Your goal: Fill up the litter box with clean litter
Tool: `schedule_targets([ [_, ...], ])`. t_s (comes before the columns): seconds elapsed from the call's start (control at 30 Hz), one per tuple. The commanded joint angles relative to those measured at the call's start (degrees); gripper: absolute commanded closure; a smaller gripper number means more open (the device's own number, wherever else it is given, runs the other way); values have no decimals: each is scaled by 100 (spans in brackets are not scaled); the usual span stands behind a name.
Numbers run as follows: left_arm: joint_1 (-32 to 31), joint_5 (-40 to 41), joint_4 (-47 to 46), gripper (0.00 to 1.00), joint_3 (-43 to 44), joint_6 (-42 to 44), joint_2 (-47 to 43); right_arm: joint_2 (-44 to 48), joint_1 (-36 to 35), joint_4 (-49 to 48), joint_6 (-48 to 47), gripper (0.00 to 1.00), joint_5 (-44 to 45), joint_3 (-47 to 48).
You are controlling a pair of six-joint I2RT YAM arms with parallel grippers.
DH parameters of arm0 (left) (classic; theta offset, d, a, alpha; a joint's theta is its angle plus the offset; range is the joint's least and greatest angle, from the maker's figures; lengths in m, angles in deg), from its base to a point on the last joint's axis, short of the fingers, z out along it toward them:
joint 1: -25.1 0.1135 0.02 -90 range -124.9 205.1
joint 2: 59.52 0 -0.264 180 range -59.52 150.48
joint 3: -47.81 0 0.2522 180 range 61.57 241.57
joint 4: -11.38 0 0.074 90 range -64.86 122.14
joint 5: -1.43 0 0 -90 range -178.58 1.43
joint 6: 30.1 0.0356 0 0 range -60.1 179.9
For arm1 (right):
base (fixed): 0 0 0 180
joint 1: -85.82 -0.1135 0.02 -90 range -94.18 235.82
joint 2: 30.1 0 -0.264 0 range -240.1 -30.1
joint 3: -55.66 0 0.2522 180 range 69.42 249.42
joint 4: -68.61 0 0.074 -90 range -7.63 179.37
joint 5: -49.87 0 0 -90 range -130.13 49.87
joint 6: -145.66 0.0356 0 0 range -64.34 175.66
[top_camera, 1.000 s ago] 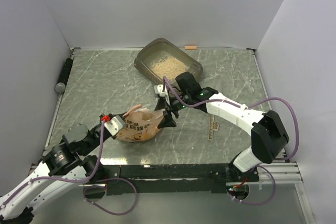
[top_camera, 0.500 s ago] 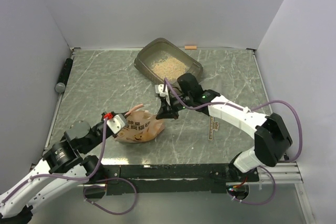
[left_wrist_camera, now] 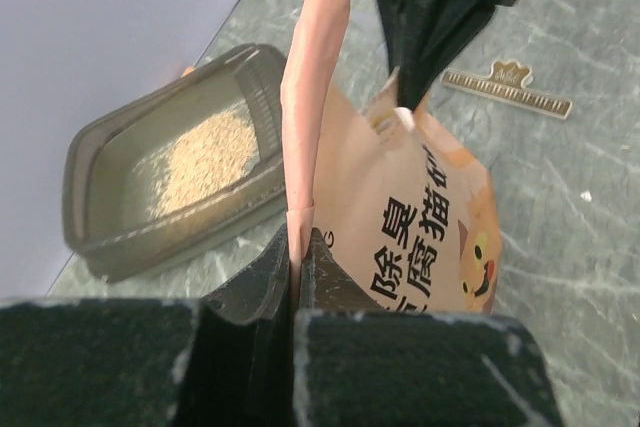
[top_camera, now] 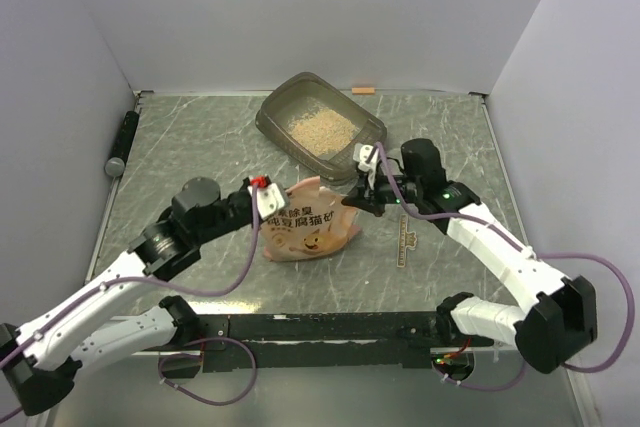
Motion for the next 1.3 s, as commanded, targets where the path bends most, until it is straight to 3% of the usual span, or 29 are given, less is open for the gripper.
schedule_targets([
  [0.0,496,-1021,-1948,99,738,-61,287,611,206,-412,84,100,-31,-50],
  [0.23,1242,-1759,-2291,99,712,-122,789,858,241,-807,487,100,225,-761],
  [0.37,1358,-2112,-2231,98,711,-220,1052,849,259,-1185,699,100,207,-1095],
  [0.5,1358,-2166,-1145,63,1080,-80,1193,937,268,-1343,804,100,190,-1315],
  [0.63,1516,-2113,-210,43,1484,79,1115,1060,268,-1528,1006,100,189,-1500],
  [0.67,1551,-2113,-52,24,1528,158,1071,1077,276,-1572,1059,100,190,-1587],
  [0.93,2271,-2174,582,16,880,-236,62,1174,259,-1880,1314,100,181,-1817],
  [1.13,2746,-2464,241,15,-192,-1089,-764,981,207,-1932,1367,100,84,-1755],
  [1.27,2940,-2850,56,12,-536,-1406,-819,954,136,-1959,1393,100,84,-1816],
])
